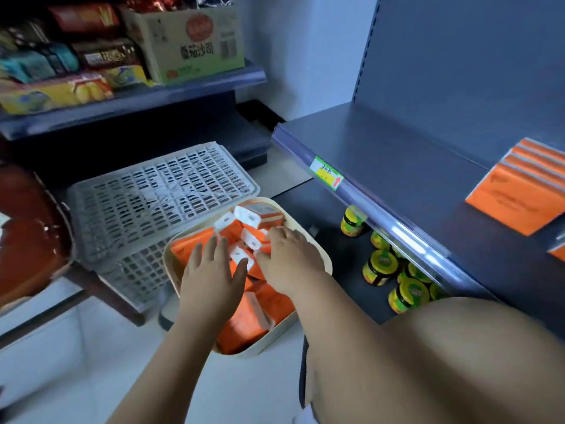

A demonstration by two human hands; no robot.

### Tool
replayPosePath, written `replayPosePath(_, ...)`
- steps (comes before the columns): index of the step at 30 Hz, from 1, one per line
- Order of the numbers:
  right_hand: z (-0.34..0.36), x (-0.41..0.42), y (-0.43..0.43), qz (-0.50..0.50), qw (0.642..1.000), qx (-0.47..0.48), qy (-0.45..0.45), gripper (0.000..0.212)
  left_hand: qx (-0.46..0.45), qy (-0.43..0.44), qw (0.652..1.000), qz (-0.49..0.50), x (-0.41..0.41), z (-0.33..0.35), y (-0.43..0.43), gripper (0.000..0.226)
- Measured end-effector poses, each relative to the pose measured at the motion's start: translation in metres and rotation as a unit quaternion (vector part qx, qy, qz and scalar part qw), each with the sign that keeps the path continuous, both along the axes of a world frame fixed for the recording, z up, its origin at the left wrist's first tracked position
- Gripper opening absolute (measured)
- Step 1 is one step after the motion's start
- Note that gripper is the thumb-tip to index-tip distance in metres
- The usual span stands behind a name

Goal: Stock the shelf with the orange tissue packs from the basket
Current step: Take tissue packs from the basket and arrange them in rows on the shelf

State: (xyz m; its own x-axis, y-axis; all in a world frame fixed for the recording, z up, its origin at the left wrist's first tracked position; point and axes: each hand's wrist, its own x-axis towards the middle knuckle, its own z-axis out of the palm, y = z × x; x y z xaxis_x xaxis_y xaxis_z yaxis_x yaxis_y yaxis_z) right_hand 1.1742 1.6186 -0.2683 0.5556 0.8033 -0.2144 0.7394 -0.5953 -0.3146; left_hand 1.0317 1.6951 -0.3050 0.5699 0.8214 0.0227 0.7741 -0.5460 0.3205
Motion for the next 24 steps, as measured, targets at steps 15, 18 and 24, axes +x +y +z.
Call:
replayPosePath(15, -0.065, 0.024, 0.112, -0.028, 0.99, 0.086, -0.109, 0.064, -0.017, -0.02, 0.997, 0.073, -0.01, -0.051, 0.086, 0.065)
replayPosePath(18, -0.089, 0.035, 0.117, -0.06, 0.99, 0.063, -0.109, 0.058, -0.036, 0.005, 0.996, 0.083, -0.009, -0.056, 0.106, 0.072)
replayPosePath(24, -0.095, 0.042, 0.111, -0.12, 0.967, 0.206, -0.089, 0.04, -0.037, 0.045, 0.993, 0.098, -0.008, -0.06, 0.114, 0.041)
